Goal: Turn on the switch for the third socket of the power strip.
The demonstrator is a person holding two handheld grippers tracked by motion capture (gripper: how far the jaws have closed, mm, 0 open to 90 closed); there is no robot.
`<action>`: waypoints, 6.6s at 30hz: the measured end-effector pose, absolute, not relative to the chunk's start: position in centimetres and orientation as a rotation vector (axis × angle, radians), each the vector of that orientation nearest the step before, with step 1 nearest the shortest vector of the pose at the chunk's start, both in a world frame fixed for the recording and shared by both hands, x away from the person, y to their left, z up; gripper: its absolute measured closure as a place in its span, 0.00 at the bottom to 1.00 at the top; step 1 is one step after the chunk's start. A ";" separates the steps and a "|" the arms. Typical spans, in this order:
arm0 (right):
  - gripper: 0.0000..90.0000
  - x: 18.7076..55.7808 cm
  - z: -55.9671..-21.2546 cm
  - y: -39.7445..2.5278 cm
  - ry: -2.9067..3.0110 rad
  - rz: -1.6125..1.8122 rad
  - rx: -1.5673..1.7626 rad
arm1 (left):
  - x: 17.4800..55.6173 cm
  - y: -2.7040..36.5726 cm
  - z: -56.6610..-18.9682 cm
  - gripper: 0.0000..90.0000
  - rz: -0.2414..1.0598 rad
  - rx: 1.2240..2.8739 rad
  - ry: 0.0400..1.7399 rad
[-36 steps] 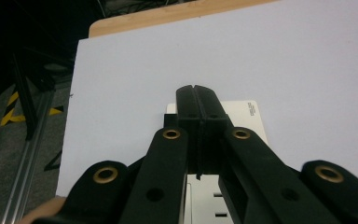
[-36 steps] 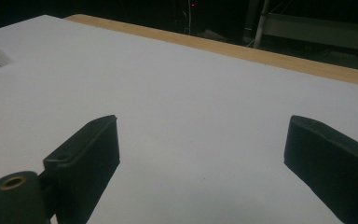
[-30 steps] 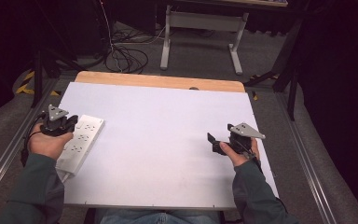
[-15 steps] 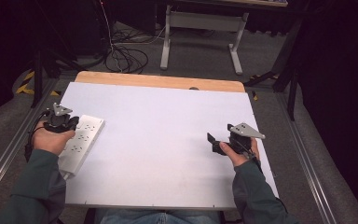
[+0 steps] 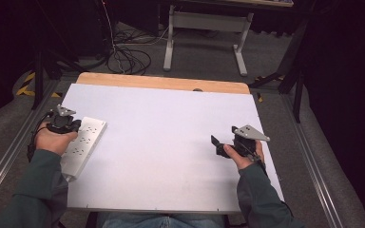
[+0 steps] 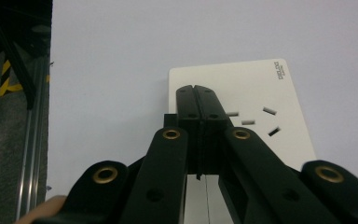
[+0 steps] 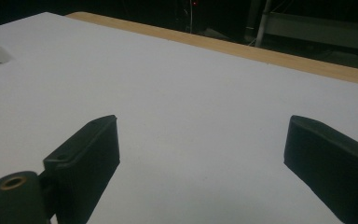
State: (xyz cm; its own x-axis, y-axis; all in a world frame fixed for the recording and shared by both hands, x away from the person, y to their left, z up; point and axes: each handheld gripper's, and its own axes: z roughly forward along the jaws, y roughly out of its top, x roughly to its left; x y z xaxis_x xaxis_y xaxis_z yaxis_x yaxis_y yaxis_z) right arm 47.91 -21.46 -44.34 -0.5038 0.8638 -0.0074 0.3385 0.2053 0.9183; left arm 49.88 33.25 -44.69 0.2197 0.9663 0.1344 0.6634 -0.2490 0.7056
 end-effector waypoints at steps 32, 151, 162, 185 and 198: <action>0.12 47.8 -44.4 -21.4 1.954 1.269 1.105 | 50.6 33.2 -45.6 1.00 0.736 2.073 1.511; 0.12 47.8 -44.1 -21.3 1.948 1.270 1.096 | 38.9 35.1 -40.4 0.83 0.942 1.479 1.300; 0.12 47.8 -44.1 -21.3 1.947 1.266 1.100 | 39.1 35.2 -40.5 0.72 0.938 1.469 1.317; 0.12 47.8 -44.1 -21.4 1.949 1.267 1.104 | 39.4 35.3 -40.7 0.38 0.927 1.453 1.351; 0.12 47.8 -44.2 -21.4 1.950 1.269 1.105 | 39.5 35.1 -40.7 0.23 0.921 1.462 1.360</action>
